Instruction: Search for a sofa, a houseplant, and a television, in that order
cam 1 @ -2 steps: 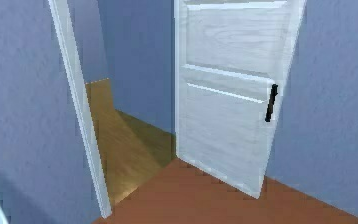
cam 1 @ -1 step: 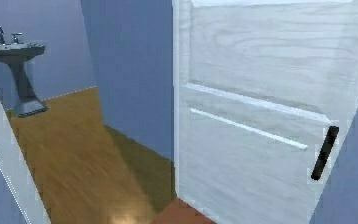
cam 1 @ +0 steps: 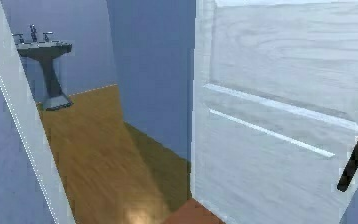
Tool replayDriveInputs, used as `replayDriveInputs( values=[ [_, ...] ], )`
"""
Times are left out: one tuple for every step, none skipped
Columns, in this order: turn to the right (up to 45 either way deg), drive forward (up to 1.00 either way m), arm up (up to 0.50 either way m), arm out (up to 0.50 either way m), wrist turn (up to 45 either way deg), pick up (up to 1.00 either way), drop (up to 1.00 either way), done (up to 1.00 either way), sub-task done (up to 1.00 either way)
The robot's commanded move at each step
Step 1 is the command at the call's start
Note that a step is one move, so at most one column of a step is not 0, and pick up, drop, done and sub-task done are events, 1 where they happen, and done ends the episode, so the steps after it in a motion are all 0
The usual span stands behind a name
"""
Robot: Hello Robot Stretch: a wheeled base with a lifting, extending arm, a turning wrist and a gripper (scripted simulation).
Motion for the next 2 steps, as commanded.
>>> replayDriveInputs(
  values=[
    [0.0, 0.80, 0.00, 0.00, 0.0, 0.00, 0.00, 0.00, 0.00],
    [-33.0, 0.00, 0.00, 0.00, 0.0, 0.00, 0.00, 0.00, 0.00]
  ],
)
